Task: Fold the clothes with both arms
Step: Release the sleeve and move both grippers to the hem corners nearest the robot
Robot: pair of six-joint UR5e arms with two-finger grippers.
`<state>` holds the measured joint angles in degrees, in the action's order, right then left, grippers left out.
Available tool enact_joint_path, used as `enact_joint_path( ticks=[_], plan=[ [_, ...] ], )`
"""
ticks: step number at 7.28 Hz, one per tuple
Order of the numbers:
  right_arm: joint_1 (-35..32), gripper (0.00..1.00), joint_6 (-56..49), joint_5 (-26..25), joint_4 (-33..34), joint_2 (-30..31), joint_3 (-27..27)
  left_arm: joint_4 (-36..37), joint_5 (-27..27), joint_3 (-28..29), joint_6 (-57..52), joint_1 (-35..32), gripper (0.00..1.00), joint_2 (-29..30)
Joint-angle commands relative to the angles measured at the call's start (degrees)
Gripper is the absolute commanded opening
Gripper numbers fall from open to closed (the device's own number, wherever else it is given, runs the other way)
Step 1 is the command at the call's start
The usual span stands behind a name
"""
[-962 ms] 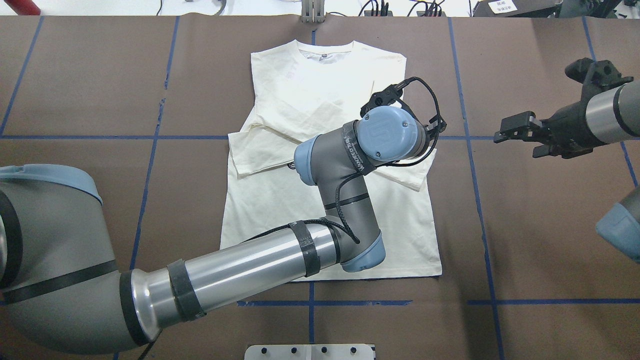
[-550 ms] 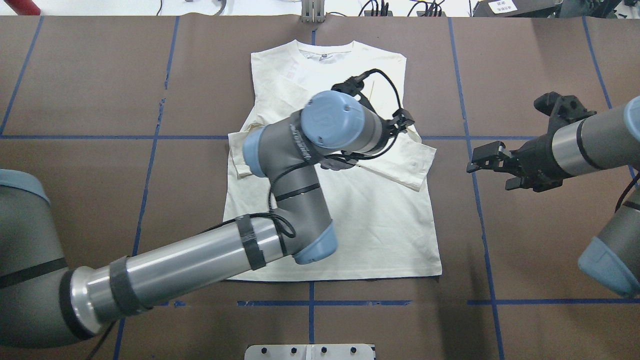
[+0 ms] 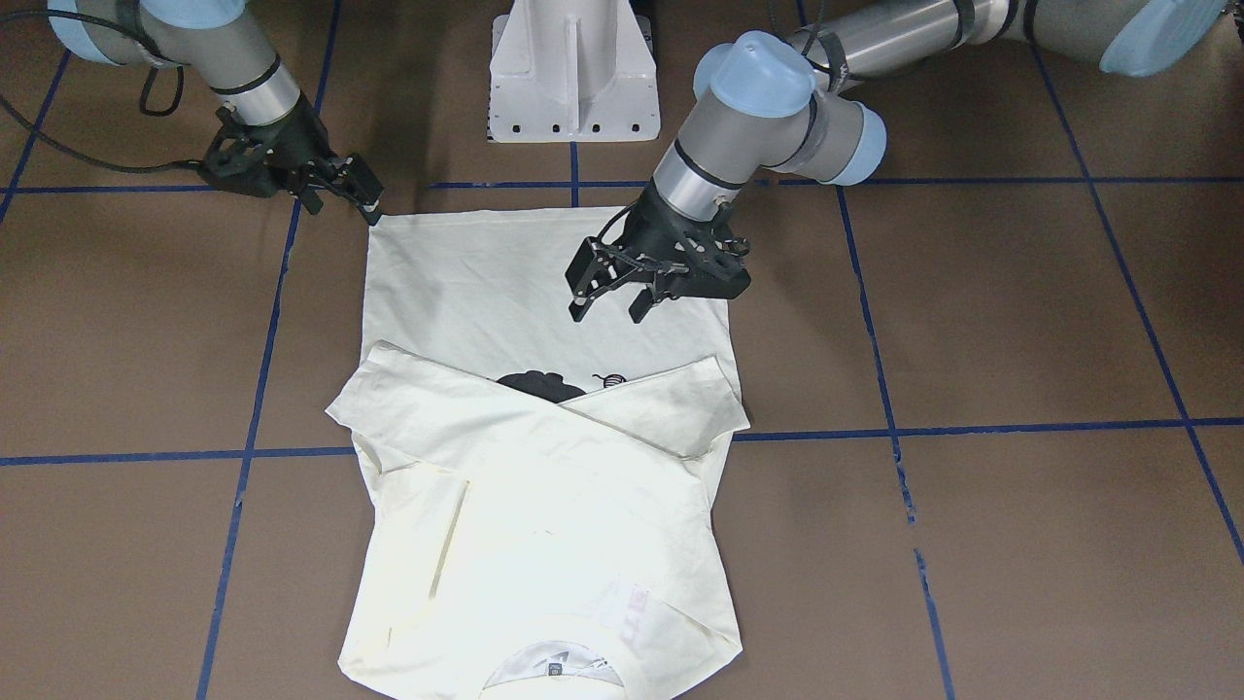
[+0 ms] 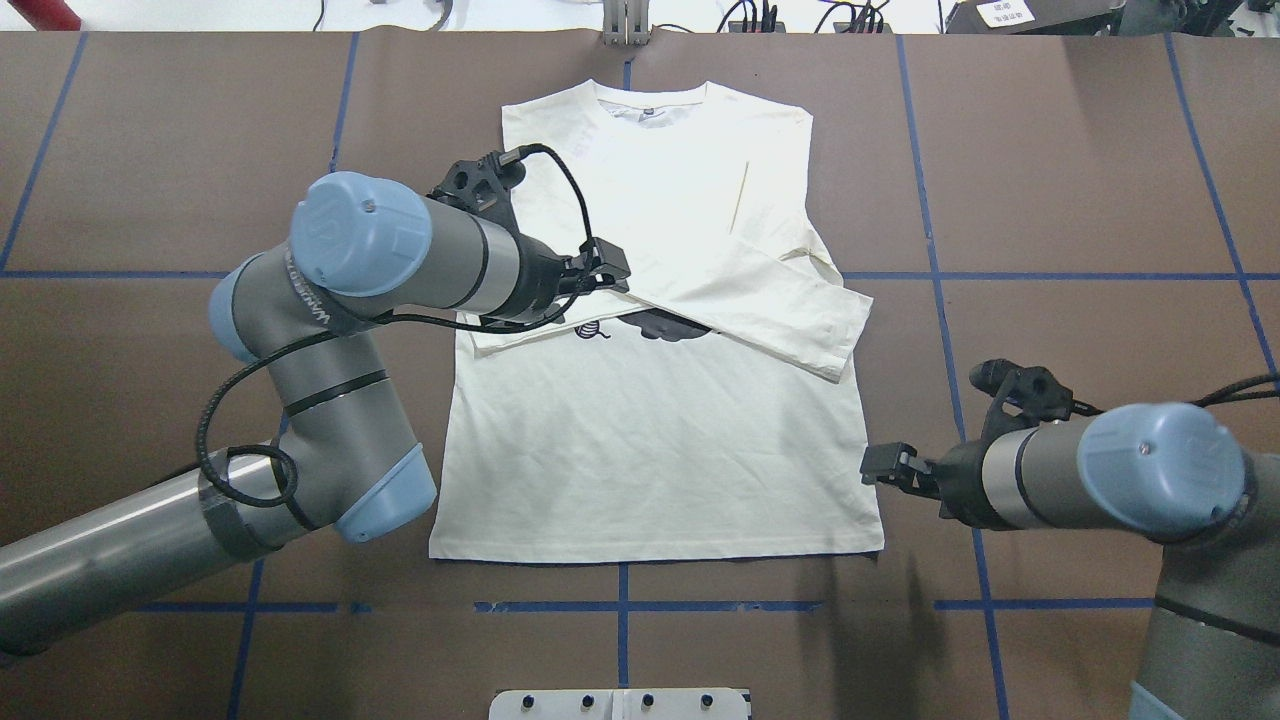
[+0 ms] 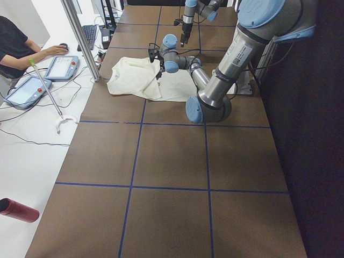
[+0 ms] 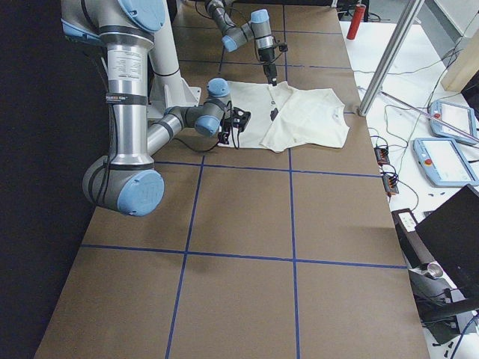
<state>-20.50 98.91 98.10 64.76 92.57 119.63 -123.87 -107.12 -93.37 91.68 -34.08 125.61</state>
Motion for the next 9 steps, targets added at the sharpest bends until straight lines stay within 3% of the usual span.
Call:
enact_joint_path(
  ticks=[1, 4, 7, 9],
  plan=[
    [8.4, 0.82, 6.1, -9.2, 0.5, 0.9, -0.2, -0.1, -1.1, -1.9, -0.5, -0.3, 0.83, -2.8],
    [9.6, 0.79, 6.6, -12.8, 0.7, 0.2, -2.6, -0.1, -1.2, -2.6, -0.5, -0.3, 0.84, -4.4],
    [9.8, 0.73, 6.6, -12.9, 0.7, 0.1, -2.9, -0.2, -1.1, -2.4, -0.5, -0.2, 0.84, -4.4],
    [9.8, 0.44, 6.6, -13.0, 0.7, -0.3, -2.9, -0.4, -1.0, -2.3, -0.5, -0.2, 0.84, -4.4]
  ],
)
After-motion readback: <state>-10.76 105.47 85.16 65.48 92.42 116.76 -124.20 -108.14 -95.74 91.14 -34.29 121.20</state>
